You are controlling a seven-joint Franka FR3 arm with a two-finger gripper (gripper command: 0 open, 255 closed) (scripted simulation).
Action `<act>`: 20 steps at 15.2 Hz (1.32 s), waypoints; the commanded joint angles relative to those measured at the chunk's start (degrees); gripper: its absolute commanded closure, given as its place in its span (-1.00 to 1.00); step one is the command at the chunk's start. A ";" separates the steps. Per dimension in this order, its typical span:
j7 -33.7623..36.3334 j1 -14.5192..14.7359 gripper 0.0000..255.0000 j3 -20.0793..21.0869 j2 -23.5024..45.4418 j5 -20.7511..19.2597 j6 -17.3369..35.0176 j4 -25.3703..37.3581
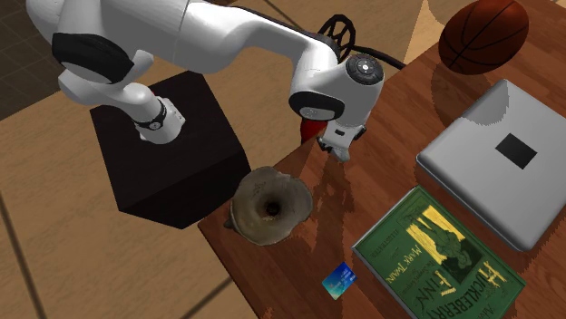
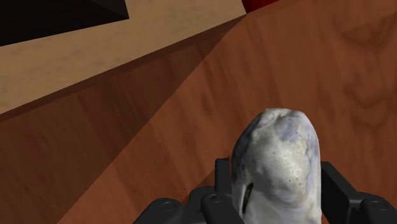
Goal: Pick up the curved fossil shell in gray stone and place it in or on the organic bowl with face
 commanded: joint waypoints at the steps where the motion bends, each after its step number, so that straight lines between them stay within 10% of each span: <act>1: -0.32 -0.19 1.00 0.24 -0.61 0.42 -1.28 0.72; 20: -1.70 -0.28 1.00 1.85 -4.52 3.09 -13.93 10.06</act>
